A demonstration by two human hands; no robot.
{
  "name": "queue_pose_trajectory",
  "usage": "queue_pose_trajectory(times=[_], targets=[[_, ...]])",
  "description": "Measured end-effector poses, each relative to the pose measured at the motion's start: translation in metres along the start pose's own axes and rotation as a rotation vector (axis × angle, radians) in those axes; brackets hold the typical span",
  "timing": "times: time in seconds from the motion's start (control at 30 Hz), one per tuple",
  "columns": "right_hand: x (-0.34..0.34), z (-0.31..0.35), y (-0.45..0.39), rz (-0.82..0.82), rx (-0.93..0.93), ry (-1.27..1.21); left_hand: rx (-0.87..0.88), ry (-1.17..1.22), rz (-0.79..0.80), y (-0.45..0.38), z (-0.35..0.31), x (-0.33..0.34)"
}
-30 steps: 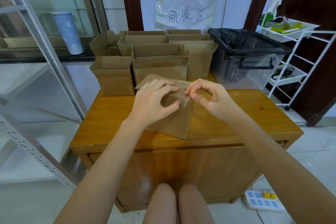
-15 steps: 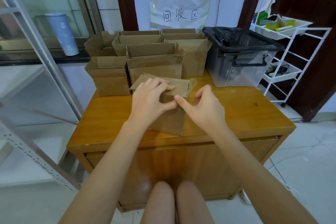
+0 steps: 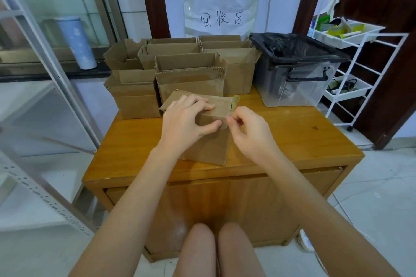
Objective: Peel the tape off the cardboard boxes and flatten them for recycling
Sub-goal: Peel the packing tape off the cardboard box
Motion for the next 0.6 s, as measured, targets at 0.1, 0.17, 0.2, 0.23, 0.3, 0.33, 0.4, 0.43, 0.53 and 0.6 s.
queue_pose_trajectory(times=[0.1, 0.17, 0.2, 0.23, 0.3, 0.33, 0.4, 0.43, 0.53, 0.6], targets=[[-0.001, 0.0, 0.004, -0.009, -0.063, -0.074, 0.009, -0.003, -0.003, 0.0, 0.001, -0.001], [-0.002, -0.004, 0.004, -0.011, -0.057, -0.1, 0.007, 0.004, 0.002, 0.0, 0.001, -0.001], [-0.001, -0.008, 0.004, 0.005, -0.044, -0.13, 0.004, 0.006, 0.008, -0.001, 0.002, 0.0], [-0.001, -0.012, 0.003, 0.033, -0.028, -0.167, 0.003, 0.006, 0.012, -0.001, 0.002, -0.001], [0.001, -0.021, 0.002, 0.108, 0.019, -0.258, 0.005, 0.005, 0.013, -0.002, 0.001, -0.001], [0.002, -0.025, 0.003, 0.146, 0.048, -0.314, 0.006, 0.006, 0.01, -0.001, 0.001, -0.001], [0.003, -0.031, 0.002, 0.203, 0.09, -0.411, 0.009, 0.006, 0.0, 0.0, 0.0, -0.002], [0.003, -0.033, 0.002, 0.218, 0.111, -0.456, 0.007, 0.004, 0.0, 0.0, -0.001, -0.002], [0.005, -0.046, 0.003, 0.211, 0.202, -0.623, -0.01, 0.006, 0.026, 0.0, 0.0, -0.001], [0.008, -0.052, 0.005, 0.207, 0.24, -0.706, -0.011, 0.006, 0.032, -0.001, -0.001, -0.001]])
Point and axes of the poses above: each hand's wrist, its own y-axis away from the middle knuckle, its own x-axis out of the palm, z = x × y, the point moved 10 cm from there along -y, towards the middle knuckle, and after that the axes turned 1 degree about z, right-handed, at the moved point
